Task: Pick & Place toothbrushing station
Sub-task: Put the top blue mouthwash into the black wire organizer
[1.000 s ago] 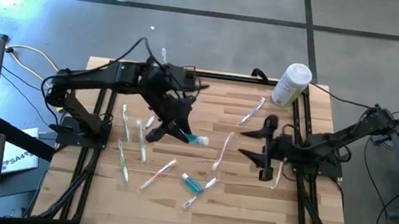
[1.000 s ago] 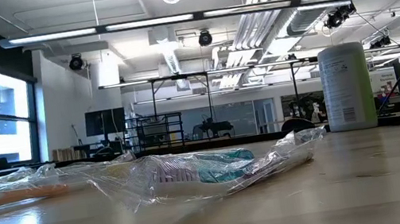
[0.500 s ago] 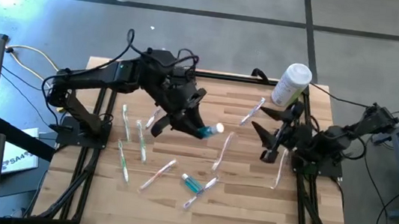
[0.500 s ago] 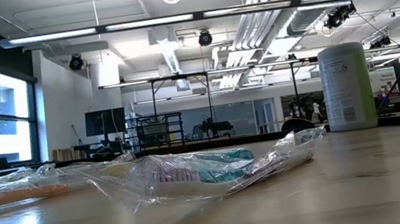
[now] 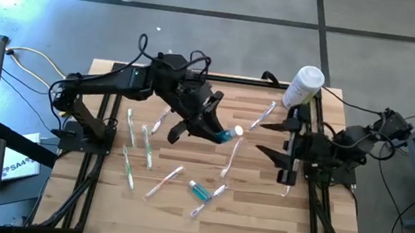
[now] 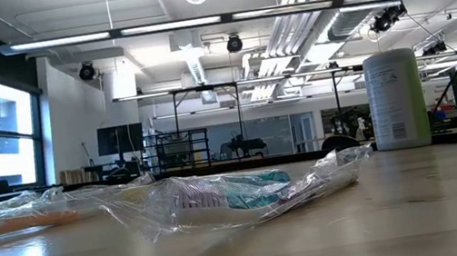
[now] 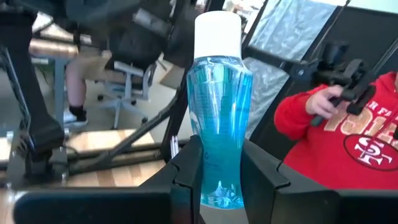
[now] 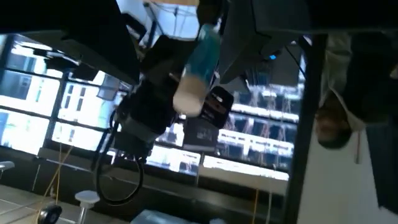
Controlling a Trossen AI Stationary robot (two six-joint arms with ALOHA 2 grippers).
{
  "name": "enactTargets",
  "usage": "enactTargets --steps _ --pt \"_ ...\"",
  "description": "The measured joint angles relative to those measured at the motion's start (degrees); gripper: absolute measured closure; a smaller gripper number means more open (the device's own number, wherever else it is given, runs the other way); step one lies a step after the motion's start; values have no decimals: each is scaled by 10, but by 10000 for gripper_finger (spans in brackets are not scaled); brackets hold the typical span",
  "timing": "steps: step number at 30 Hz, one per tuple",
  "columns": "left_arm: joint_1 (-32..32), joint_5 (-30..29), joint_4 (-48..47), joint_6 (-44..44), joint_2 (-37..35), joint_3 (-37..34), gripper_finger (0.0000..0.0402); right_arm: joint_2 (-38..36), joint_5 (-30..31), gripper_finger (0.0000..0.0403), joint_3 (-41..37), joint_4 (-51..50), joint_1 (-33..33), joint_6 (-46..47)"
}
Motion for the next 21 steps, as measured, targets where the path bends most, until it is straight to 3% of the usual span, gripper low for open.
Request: enactTargets --steps 8,21 --pt "0 5 36 12 19 1 330 23 50 188 32 -22 -9 -10" --pt "0 3 32 26 21 0 330 23 -38 188 32 -53 -24 45"
